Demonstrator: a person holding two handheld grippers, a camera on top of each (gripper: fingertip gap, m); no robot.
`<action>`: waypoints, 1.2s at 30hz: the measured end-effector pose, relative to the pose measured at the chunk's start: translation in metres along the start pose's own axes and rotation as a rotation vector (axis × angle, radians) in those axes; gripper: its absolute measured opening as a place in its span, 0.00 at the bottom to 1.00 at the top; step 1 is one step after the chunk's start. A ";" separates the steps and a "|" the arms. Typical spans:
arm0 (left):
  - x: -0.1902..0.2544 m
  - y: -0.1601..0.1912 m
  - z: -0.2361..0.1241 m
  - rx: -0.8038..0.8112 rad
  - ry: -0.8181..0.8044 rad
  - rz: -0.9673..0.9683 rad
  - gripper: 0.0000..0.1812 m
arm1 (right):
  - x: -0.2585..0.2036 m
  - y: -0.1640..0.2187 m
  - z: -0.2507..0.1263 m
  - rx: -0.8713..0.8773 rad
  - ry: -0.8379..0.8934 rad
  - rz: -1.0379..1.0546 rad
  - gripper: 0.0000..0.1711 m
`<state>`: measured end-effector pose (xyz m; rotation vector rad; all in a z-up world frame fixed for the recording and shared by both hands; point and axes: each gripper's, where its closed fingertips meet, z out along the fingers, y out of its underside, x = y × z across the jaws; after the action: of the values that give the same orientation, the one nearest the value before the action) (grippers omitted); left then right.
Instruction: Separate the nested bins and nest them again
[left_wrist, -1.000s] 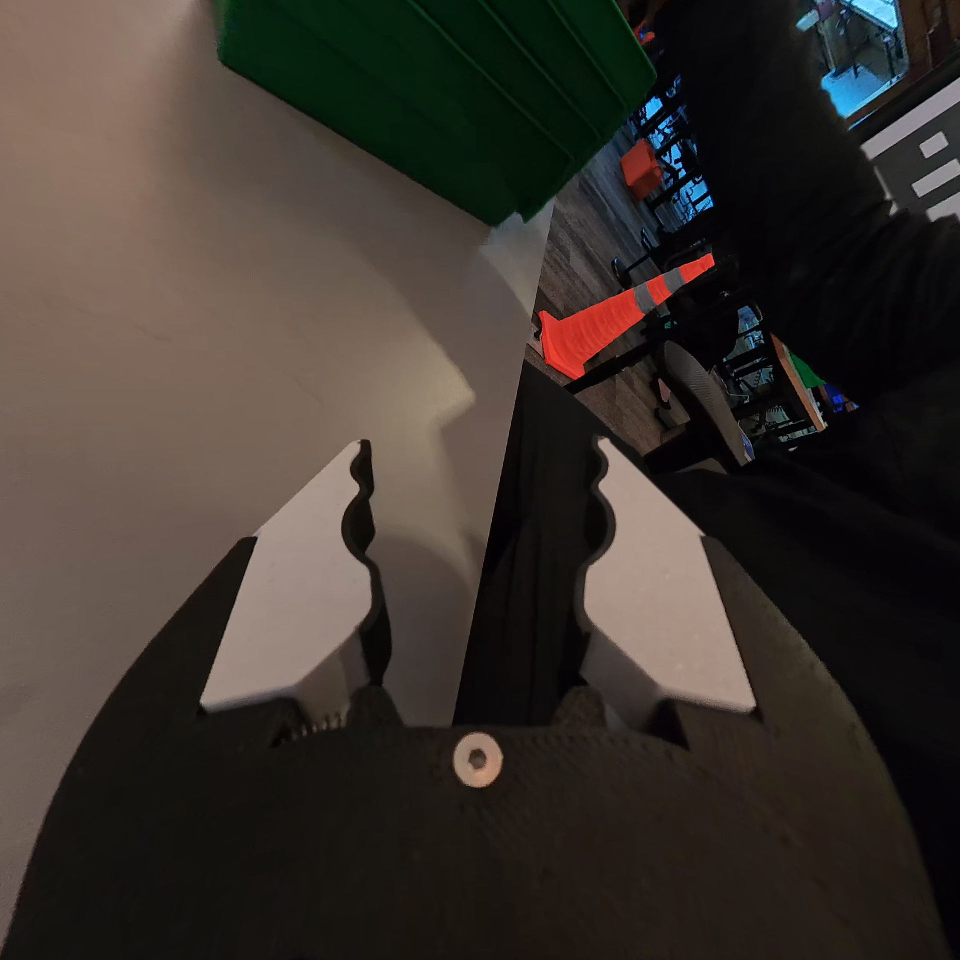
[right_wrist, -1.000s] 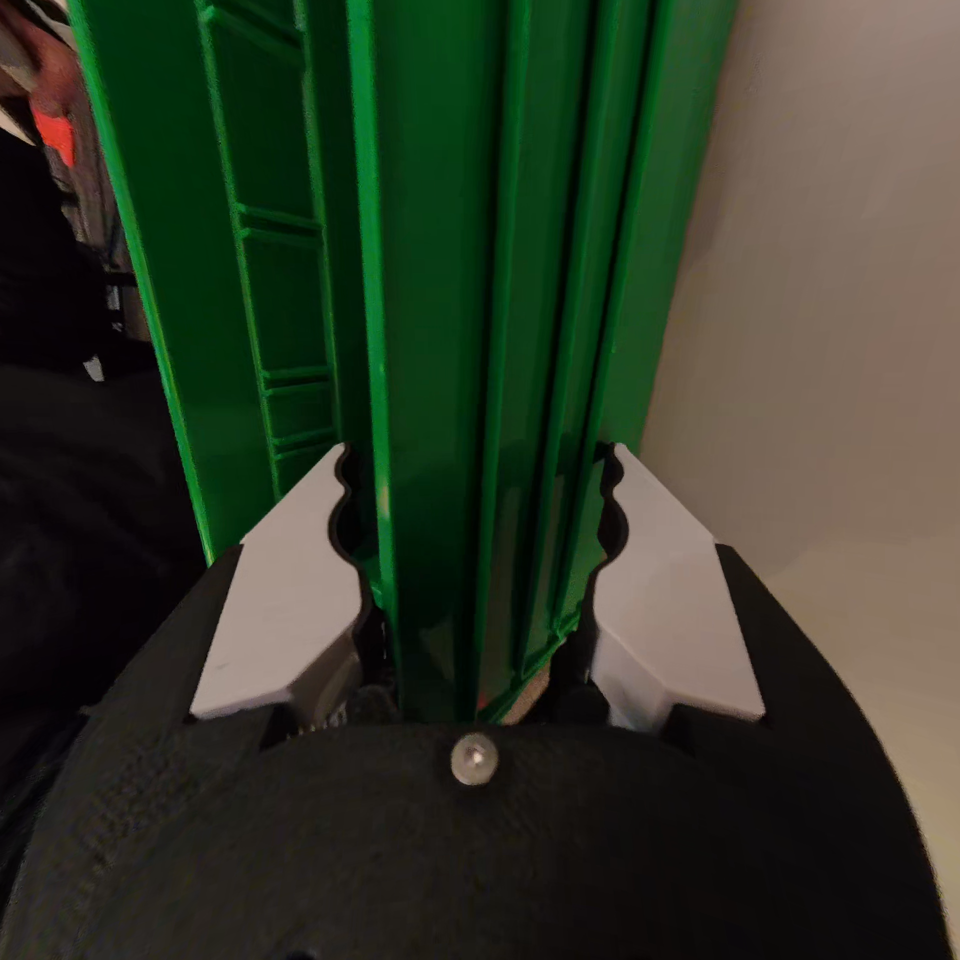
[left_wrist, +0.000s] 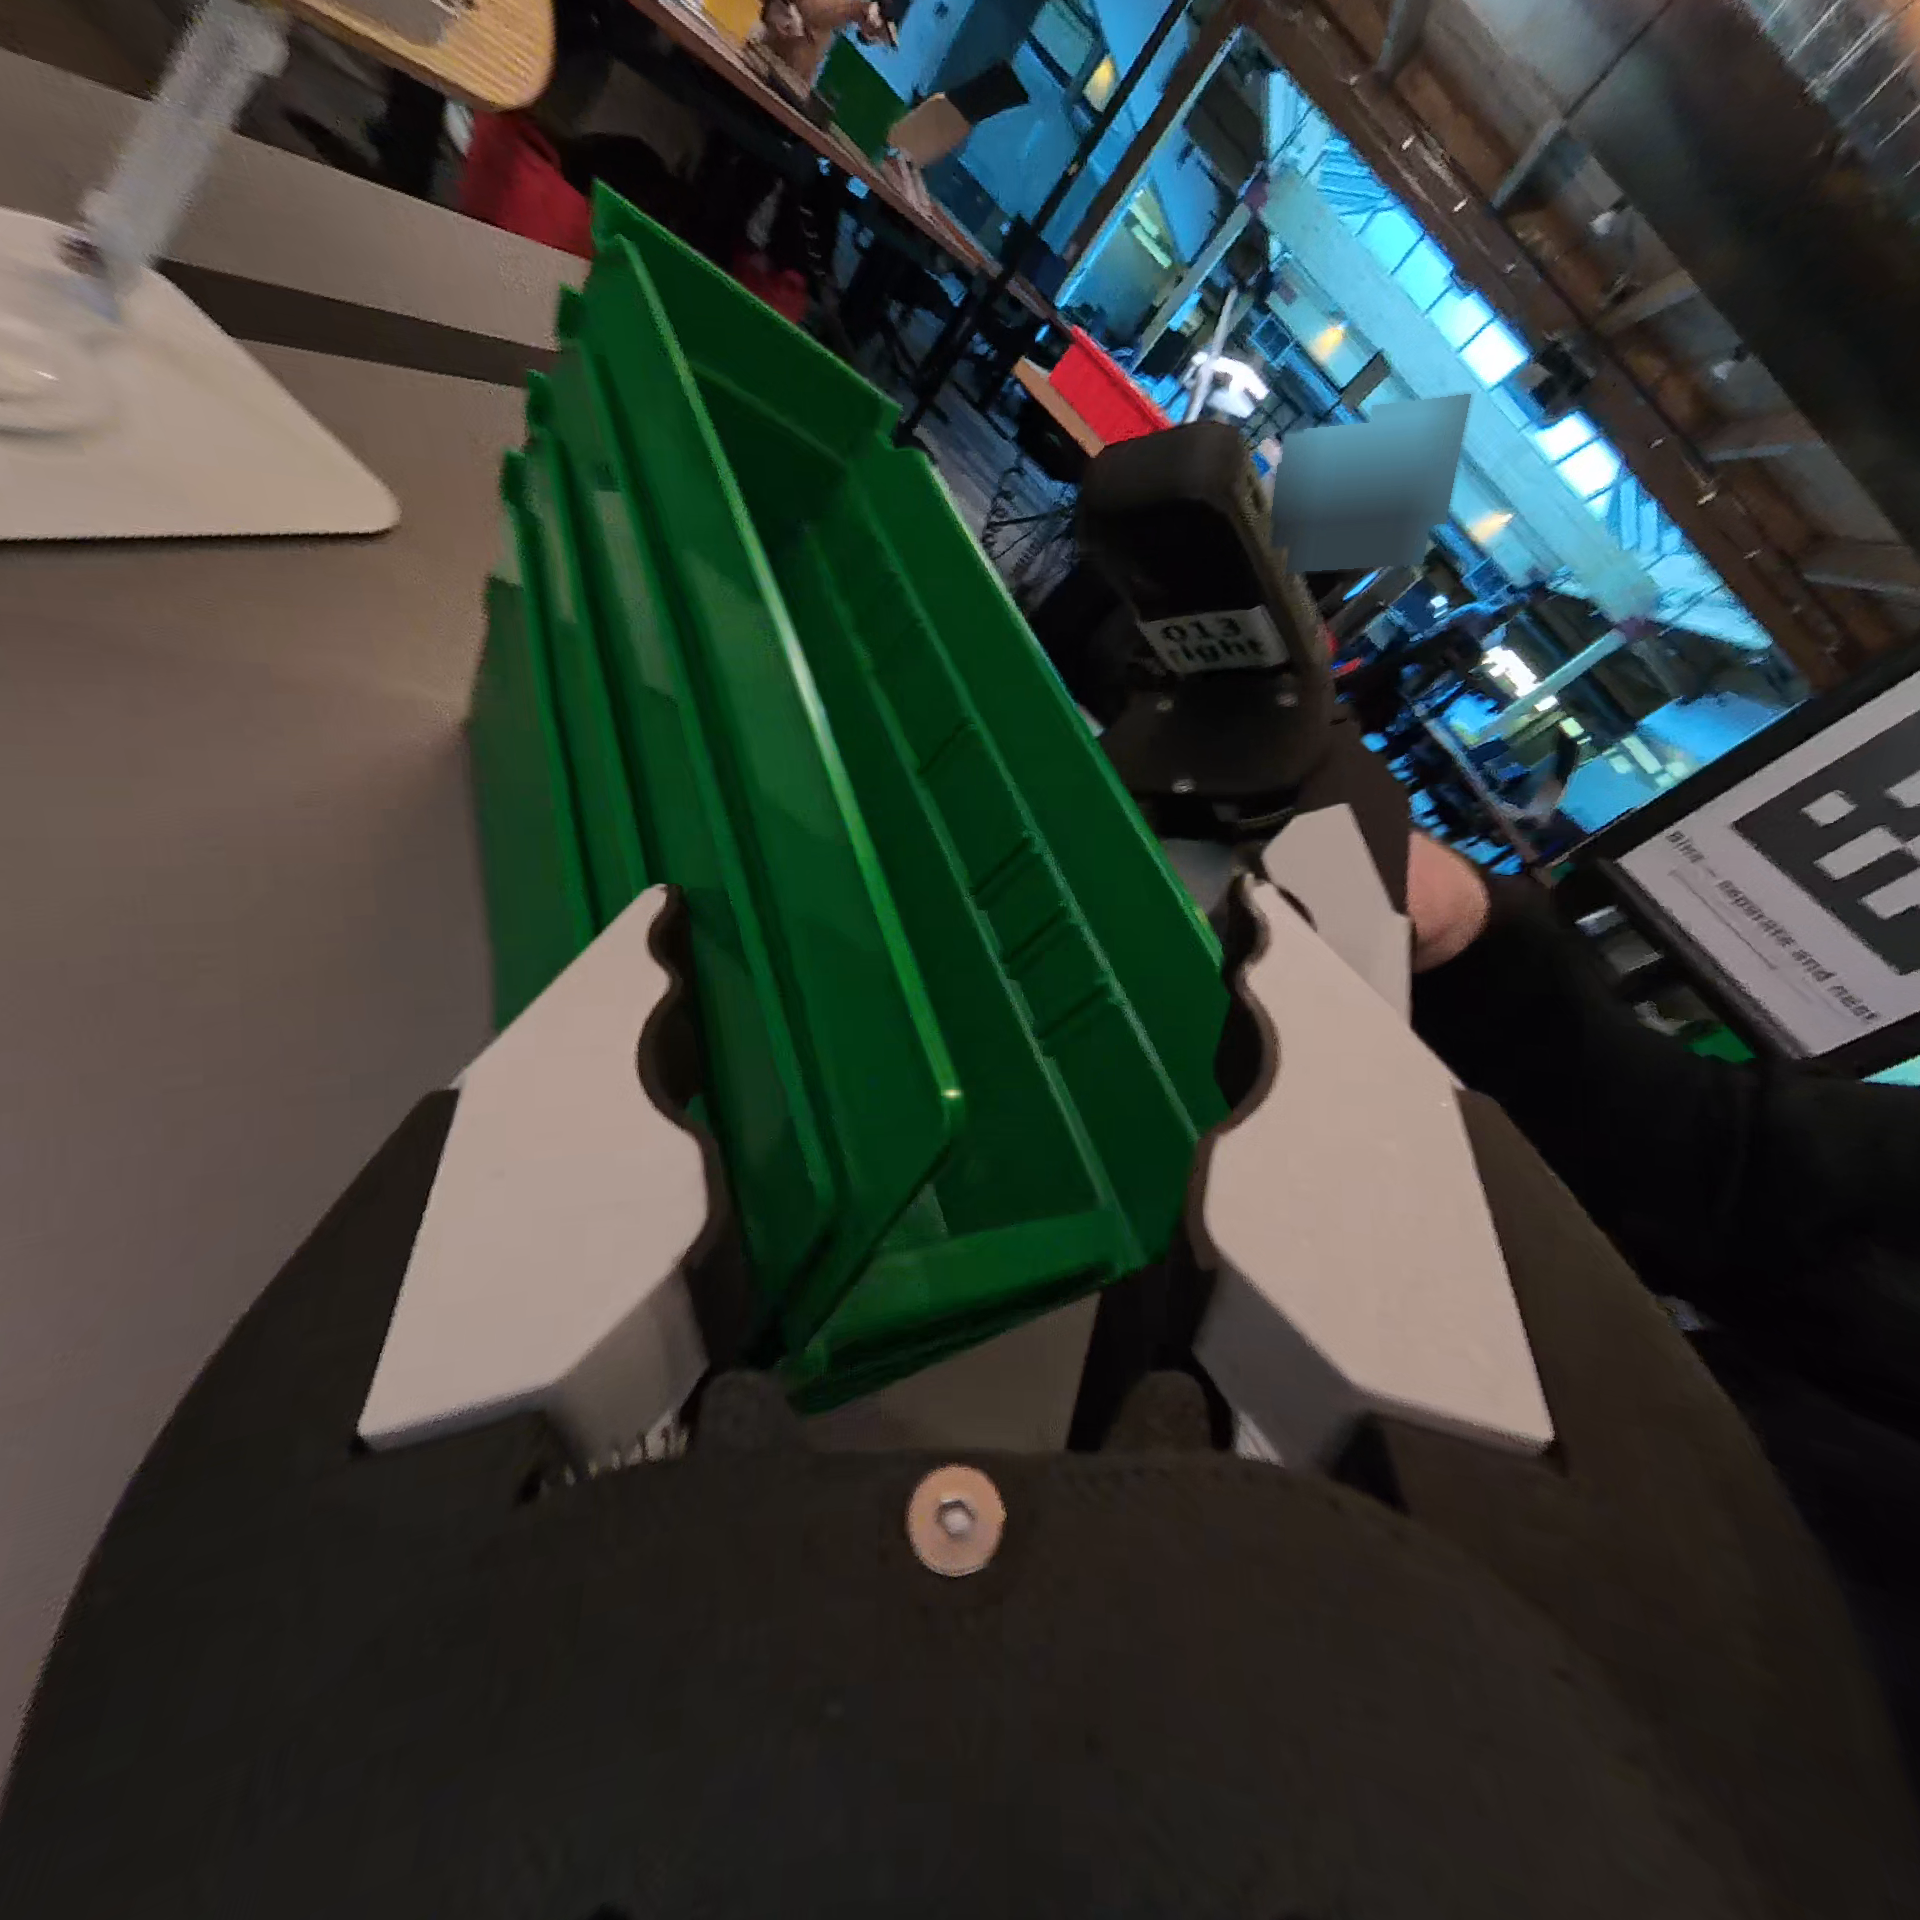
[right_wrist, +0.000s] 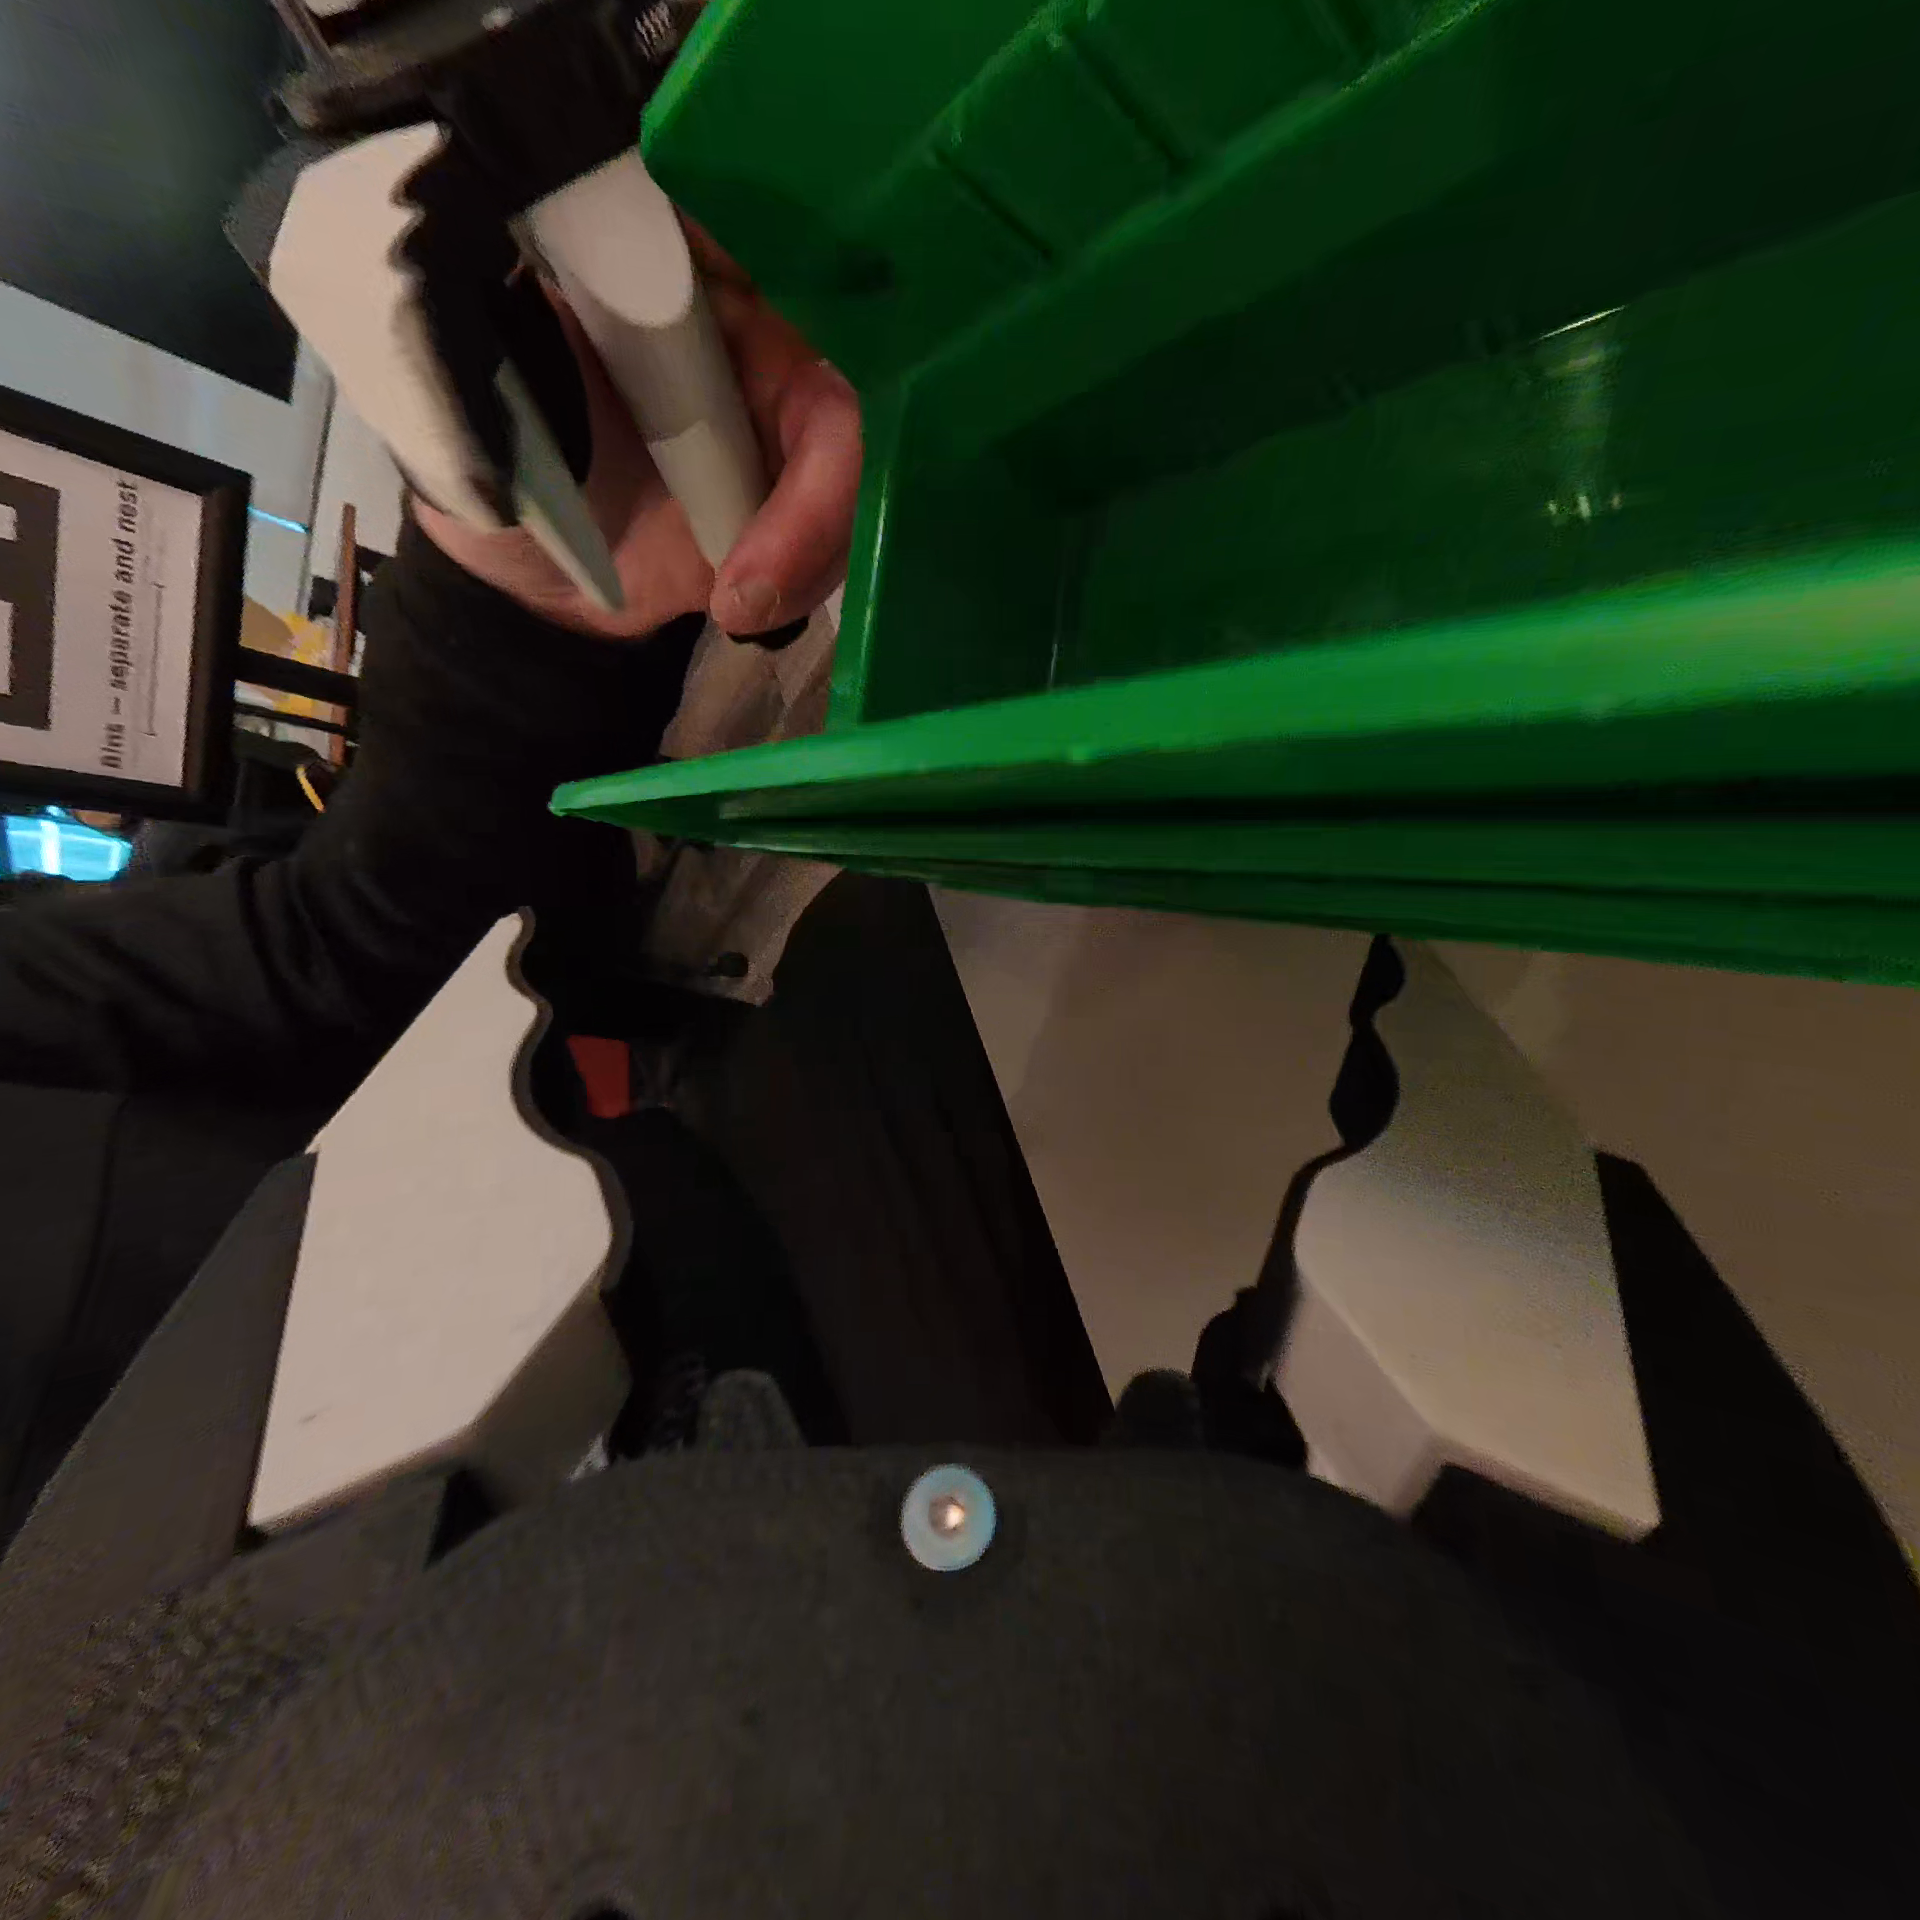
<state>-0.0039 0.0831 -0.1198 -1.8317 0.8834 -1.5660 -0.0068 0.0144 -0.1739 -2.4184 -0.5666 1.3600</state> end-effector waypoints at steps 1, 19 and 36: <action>-0.005 0.002 -0.007 -0.019 -0.025 0.022 0.52 | -0.003 -0.002 0.008 -0.017 0.006 -0.011 0.86; -0.045 0.001 -0.139 0.031 -0.180 -0.046 0.46 | -0.046 -0.037 0.123 -0.126 -0.057 -0.152 0.80; -0.058 0.011 -0.224 0.145 -0.317 -0.091 0.43 | -0.047 -0.064 0.191 -0.155 -0.120 -0.260 0.78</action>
<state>-0.2323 0.1207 -0.1292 -1.9654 0.5353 -1.3036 -0.2057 0.0613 -0.2066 -2.2883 -1.0129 1.3994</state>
